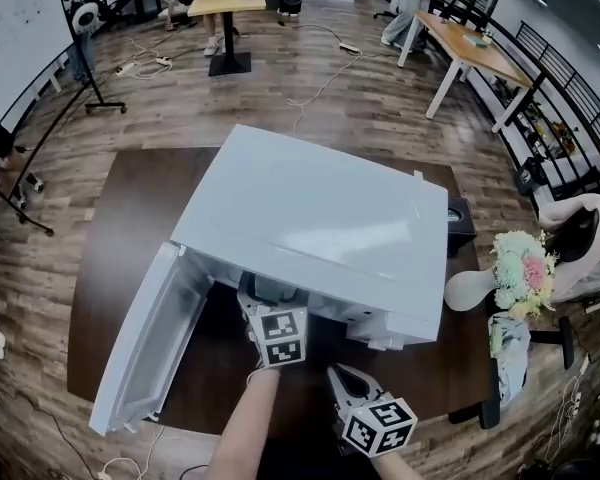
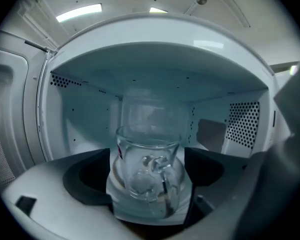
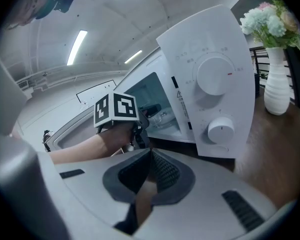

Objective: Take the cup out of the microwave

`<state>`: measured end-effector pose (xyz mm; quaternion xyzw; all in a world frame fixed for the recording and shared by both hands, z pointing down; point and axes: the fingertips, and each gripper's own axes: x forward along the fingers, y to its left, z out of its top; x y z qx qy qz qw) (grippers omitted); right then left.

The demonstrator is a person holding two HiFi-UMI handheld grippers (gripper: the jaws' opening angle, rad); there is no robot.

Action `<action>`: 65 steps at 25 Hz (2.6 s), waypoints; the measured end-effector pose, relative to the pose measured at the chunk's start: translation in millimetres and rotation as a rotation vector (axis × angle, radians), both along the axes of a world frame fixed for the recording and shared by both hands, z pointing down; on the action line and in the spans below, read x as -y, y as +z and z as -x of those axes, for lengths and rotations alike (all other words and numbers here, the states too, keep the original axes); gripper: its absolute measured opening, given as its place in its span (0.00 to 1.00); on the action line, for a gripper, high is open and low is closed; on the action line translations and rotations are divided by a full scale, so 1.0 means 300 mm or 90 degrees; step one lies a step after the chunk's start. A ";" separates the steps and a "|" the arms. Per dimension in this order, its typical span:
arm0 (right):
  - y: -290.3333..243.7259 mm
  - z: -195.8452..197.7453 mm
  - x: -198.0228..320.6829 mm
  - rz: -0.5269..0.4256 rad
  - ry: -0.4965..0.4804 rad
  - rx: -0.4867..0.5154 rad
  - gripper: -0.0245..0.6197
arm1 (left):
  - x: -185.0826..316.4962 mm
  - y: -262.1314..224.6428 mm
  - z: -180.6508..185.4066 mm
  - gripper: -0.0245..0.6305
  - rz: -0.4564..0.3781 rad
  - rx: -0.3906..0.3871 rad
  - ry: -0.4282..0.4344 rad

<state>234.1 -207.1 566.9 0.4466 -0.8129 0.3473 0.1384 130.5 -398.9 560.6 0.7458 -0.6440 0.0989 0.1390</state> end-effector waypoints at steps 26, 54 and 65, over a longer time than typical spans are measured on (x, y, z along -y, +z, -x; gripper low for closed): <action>0.049 -0.031 -0.014 0.017 0.010 -0.029 0.03 | 0.079 0.025 -0.020 0.60 -0.002 0.059 0.043; 0.028 -0.020 -0.076 -0.010 -0.001 -0.028 0.03 | -0.112 -0.060 0.072 0.60 -0.027 0.033 0.042; 0.028 -0.014 -0.059 -0.026 -0.007 -0.042 0.03 | -0.267 -0.064 0.135 0.60 -0.015 0.030 0.041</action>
